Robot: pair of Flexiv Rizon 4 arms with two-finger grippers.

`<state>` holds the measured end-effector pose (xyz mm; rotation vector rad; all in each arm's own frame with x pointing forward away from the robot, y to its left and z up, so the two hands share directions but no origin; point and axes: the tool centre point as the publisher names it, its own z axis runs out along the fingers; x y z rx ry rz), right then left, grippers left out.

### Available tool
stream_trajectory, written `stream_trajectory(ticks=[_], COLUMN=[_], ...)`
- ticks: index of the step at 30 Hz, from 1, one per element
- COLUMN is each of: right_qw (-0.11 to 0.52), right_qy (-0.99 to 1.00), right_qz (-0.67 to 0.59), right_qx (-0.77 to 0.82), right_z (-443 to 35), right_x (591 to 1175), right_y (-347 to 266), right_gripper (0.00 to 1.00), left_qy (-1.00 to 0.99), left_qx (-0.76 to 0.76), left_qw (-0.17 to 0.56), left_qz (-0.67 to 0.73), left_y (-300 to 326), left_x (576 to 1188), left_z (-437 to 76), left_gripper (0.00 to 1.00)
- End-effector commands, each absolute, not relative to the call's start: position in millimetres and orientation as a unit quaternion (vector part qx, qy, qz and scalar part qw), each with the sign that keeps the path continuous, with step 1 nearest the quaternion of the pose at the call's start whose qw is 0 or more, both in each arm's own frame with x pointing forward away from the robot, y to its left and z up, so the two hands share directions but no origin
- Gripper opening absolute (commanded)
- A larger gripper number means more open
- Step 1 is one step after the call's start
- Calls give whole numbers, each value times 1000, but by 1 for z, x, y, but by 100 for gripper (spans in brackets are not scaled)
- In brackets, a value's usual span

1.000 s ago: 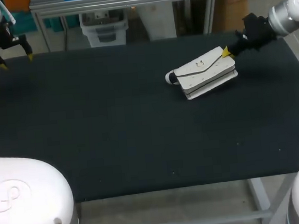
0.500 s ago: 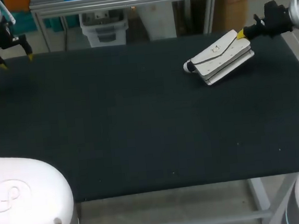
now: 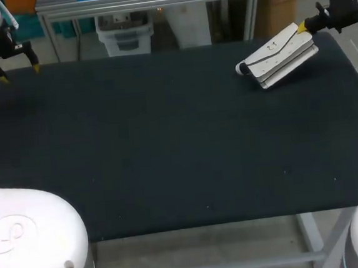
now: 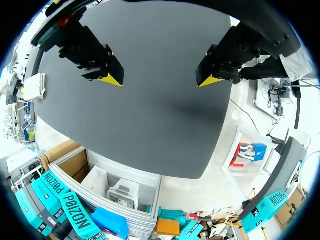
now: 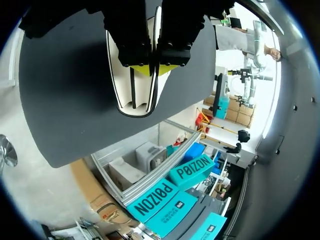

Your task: Pick up the bag, open it, inspect its contents, close it, and place it on the opposite side

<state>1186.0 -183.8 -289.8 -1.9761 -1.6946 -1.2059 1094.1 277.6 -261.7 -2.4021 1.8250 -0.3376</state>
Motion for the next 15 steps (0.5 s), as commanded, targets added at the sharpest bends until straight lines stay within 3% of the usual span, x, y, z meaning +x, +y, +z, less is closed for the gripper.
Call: stream_trajectory(ticks=[1,15], right_qw=[138,129], right_qy=[-573,-571], right_qz=[-424,-404], right_qx=[-688,-703], right_z=[-299,-334], right_x=[1192,1175], right_y=[-211,-272], right_gripper=[0,0], left_qy=[601,601], left_qx=[-790,-790], left_qw=[53,53], left_qz=[-111,-111], left_y=[278,278], left_x=[1095,1095], left_z=[-262,-262], left_gripper=[100,100])
